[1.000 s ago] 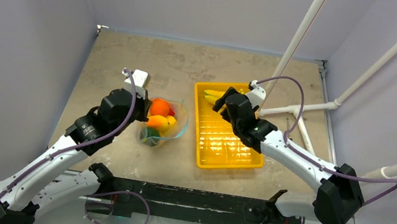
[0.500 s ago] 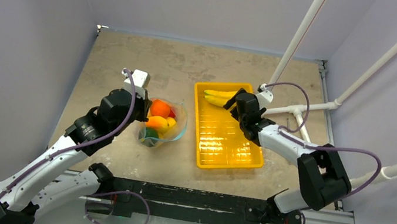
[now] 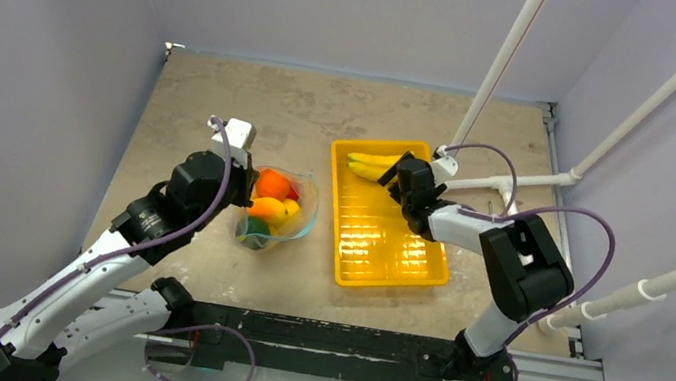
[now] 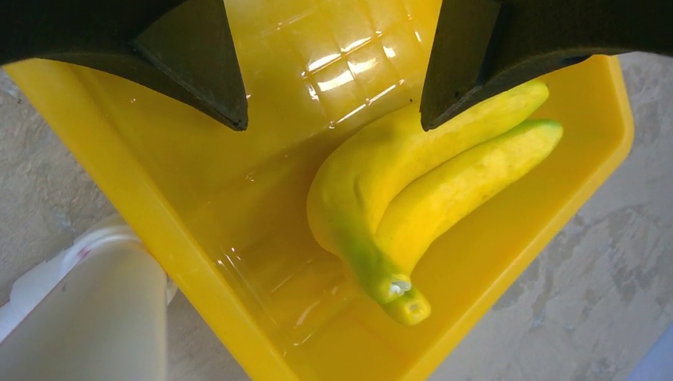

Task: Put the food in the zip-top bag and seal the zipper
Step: Pick up the fake fruit from the bin.

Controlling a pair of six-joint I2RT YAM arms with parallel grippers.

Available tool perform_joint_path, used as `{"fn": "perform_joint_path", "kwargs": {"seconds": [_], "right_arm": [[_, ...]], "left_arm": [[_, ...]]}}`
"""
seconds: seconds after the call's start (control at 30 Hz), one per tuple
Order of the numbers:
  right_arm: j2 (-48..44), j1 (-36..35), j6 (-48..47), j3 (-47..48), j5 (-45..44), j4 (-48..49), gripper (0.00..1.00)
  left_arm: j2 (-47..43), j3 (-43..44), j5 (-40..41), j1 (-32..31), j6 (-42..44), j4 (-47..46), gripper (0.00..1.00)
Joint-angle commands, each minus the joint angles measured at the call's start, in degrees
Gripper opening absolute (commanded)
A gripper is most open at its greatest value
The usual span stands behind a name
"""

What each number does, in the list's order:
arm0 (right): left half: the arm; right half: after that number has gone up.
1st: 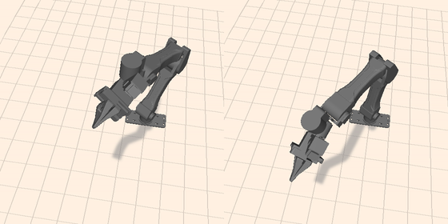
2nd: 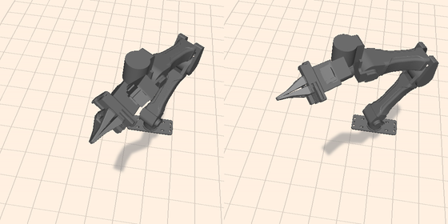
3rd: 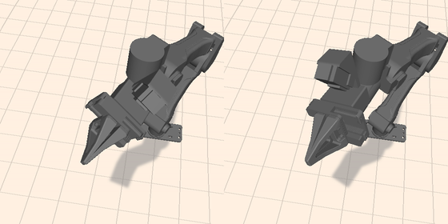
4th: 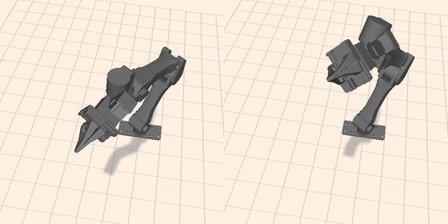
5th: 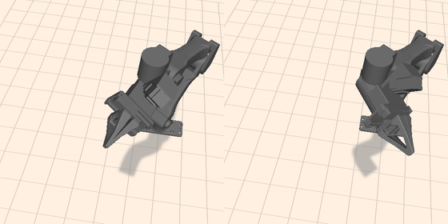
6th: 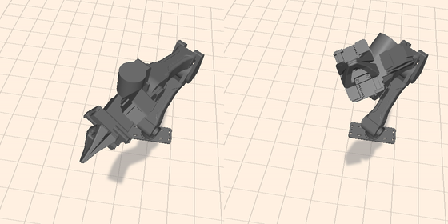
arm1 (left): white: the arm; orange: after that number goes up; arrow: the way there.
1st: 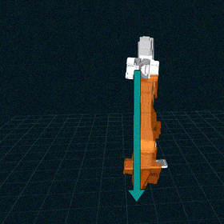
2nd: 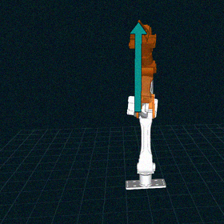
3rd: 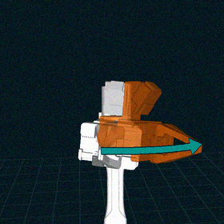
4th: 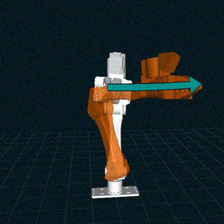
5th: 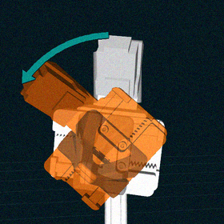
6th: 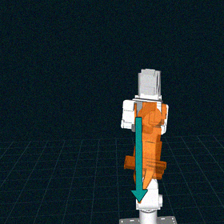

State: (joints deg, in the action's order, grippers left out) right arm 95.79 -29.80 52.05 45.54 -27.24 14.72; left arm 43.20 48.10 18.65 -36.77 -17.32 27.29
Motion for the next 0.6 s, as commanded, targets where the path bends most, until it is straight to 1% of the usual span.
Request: {"fn": "perform_joint_path", "kwargs": {"seconds": [0.0,0.13,0.3,0.47,0.57], "right_arm": [[2.4,1.6,1.7,3.0,-0.5,5.5,0.81],[4.1,1.9,2.4,3.9,-1.1,7.1,0.79],[3.7,2.0,2.6,3.8,-1.5,10.4,0.78],[6.1,2.0,2.9,6.1,-1.4,10.7,0.76],[7.8,2.0,3.5,6.6,-1.2,11.3,0.74]], "left_arm": [[-0.1,1.2,-0.1,0.3,0.6,-3.0,0.0],[-0.1,1.2,0.0,0.2,0.6,-3.0,0.0],[0.0,1.2,0.0,0.3,0.6,-3.1,0.0],[0.2,1.2,-0.1,0.4,0.6,-3.0,0.0],[0.4,1.2,-0.1,0.3,0.7,-3.0,0.0]]}}
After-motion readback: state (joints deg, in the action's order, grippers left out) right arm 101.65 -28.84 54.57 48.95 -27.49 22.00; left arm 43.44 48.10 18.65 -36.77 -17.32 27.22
